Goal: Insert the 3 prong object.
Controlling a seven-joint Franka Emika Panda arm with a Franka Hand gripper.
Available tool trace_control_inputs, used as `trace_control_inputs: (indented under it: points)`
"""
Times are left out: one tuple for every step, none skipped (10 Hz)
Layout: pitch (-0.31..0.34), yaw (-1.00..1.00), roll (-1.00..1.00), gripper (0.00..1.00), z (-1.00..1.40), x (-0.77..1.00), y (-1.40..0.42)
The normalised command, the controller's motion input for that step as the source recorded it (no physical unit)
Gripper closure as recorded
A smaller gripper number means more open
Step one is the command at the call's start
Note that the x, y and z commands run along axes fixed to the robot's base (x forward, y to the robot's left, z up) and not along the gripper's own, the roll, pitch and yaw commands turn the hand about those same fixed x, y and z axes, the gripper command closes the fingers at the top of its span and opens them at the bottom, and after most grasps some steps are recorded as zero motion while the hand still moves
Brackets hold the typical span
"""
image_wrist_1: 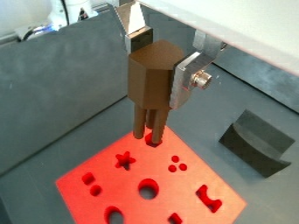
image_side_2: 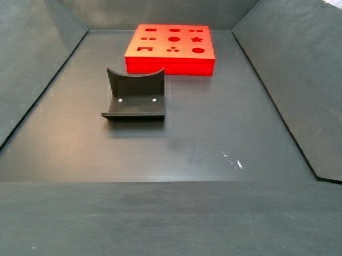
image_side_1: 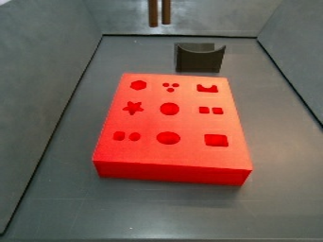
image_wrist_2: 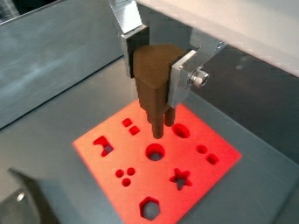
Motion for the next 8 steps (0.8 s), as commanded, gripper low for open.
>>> trace_control_inputs:
  points:
    - [-0.124, 0.85, 0.07, 1.00, -0.31, 0.00, 0.11]
    - [-0.090, 0.97, 0.07, 1.00, -0.28, 0.00, 0.05]
    - [-0.076, 1.00, 0.08, 1.00, -0.25, -0.01, 0.01]
    - [-0.053, 1.00, 0.06, 1.00, -0.23, 0.00, 0.01]
    - [-0.064, 0.98, 0.07, 1.00, -0.19, 0.00, 0.01]
    - [-0.073, 0.95, 0.08, 1.00, -0.15, 0.00, 0.00]
    - [-0.074, 0.90, 0.08, 1.00, -0.14, 0.01, 0.02]
    - [-0.037, 0.65, 0.05, 1.00, 0.05, 0.23, 0.18]
